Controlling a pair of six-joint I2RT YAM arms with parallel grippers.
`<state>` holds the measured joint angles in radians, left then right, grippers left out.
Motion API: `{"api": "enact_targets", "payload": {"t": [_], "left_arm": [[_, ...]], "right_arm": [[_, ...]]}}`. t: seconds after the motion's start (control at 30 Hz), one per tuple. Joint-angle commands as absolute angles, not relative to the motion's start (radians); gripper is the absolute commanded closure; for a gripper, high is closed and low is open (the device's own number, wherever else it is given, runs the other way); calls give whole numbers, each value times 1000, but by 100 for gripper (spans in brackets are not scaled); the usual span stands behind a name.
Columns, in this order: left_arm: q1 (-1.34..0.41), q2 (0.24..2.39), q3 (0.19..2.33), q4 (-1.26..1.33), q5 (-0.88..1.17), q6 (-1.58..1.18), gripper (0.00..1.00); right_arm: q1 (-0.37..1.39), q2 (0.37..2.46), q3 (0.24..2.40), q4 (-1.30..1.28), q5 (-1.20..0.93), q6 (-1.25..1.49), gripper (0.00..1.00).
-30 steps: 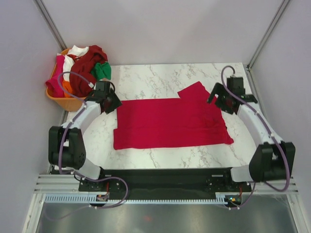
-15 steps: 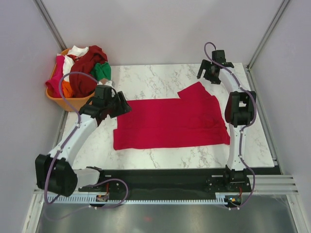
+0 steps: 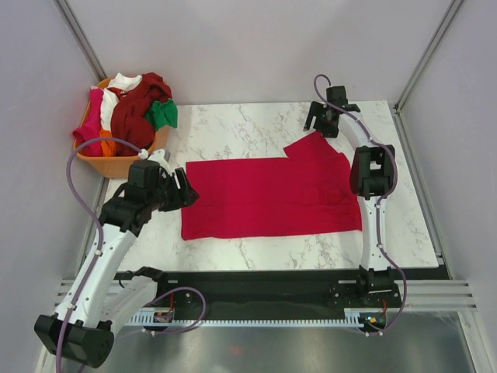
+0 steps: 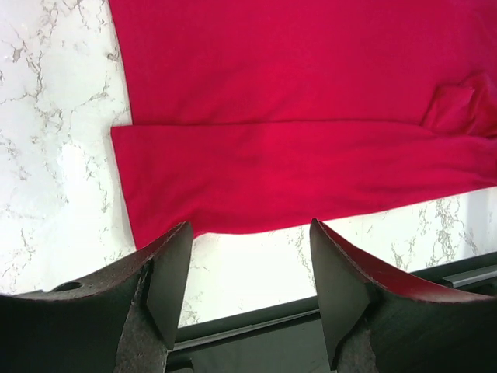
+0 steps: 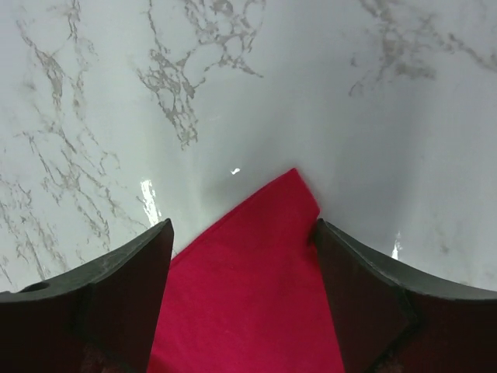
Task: Fold and stack the t-shirts
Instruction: Fold the tshirt
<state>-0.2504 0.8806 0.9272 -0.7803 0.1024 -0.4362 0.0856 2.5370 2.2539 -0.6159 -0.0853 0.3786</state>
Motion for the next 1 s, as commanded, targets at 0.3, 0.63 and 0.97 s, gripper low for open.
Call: {"api": "enact_targets", "payload": {"t": [0.3,0.63,0.97], "left_arm": [[-249,977,925,-775,12,-405,28],[-249,1561,1210,-591,-150,-480,36],[-239,1992,1500,-572,-345,-387,37]], "right_arm": [[68,2631,2249,-601,-95,413,89],[64,2426,2038,-525,-187,429,100],[72,2146,1718,-390,-278,446,100]]}}
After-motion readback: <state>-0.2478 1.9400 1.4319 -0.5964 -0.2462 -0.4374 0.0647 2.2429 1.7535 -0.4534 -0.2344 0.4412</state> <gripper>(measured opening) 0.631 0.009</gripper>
